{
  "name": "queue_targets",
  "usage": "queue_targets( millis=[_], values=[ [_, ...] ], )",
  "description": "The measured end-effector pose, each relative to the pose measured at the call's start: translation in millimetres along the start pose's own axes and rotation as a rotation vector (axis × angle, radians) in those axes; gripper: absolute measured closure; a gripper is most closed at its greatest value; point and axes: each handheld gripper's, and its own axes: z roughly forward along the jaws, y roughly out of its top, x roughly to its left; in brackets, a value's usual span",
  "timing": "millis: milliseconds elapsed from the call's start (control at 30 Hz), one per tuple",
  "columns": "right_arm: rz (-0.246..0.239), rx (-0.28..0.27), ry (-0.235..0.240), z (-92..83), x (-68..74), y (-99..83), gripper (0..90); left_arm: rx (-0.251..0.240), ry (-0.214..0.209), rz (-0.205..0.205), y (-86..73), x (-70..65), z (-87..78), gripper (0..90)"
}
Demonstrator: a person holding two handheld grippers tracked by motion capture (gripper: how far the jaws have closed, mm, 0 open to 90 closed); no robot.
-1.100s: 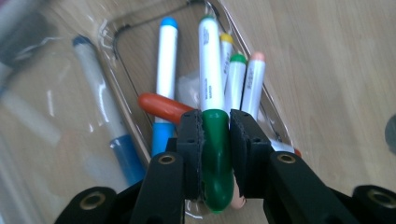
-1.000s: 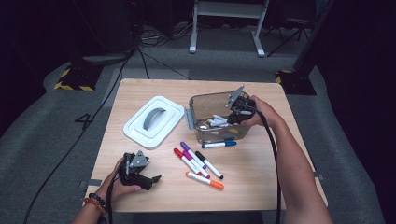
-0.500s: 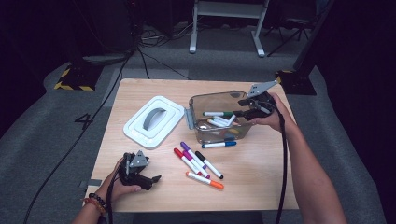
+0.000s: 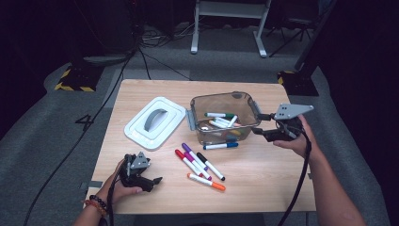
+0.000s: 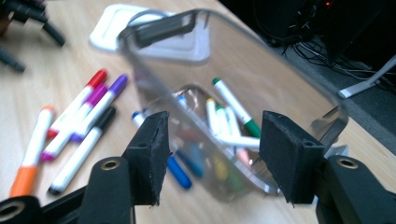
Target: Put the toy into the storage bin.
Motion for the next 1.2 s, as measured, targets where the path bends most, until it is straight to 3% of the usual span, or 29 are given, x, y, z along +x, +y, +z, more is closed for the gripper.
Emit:
queue_targets(
  millis=[133, 267, 433, 633, 733, 900, 1067, 1100, 1200],
  values=[
    [0.012, -0.031, 0.026, -6.4, 16.3, -13.4, 41.1, -0.001, 0.001, -0.002, 0.0, -0.2, 0.0, 12.2],
    [0.045, -0.025, 0.056, 4.0, 35.6, -32.6, 41.3, -0.001, 0.001, -0.001, 0.0, -0.2, 0.0, 12.2],
    [0.051, 0.009, 0.097, 36.7, 63.4, -47.7, 45.3, -0.001, 0.001, -0.001, 0.0, -0.2, 0.0, 12.1],
    [0.013, 0.064, 0.177, 87.1, 92.3, -41.7, 51.4, -0.001, 0.001, -0.001, 0.0, -0.2, 0.0, 12.1],
    [0.01, 0.076, 0.201, 109.5, 100.5, -35.3, 52.1, -0.001, 0.001, -0.001, 0.0, -0.2, 0.0, 12.2],
    [0.009, 0.072, 0.189, 135.6, 111.3, -26.8, 55.3, -0.001, 0.0, 0.0, 0.0, -0.2, 0.0, 12.2],
    [0.062, 0.077, 0.175, 155.6, 108.8, -28.7, 57.6, -0.001, -0.003, 0.002, 0.0, -0.3, 0.1, 12.2],
    [0.081, 0.078, 0.194, 158.6, 108.2, -29.0, 57.8, -0.001, -0.003, 0.003, 0.1, -0.3, 0.1, 12.2],
    [0.071, 0.084, 0.164, 165.6, 108.4, -28.4, 60.5, -0.001, -0.004, 0.002, 0.0, -0.4, 0.2, 12.2]
  ],
)
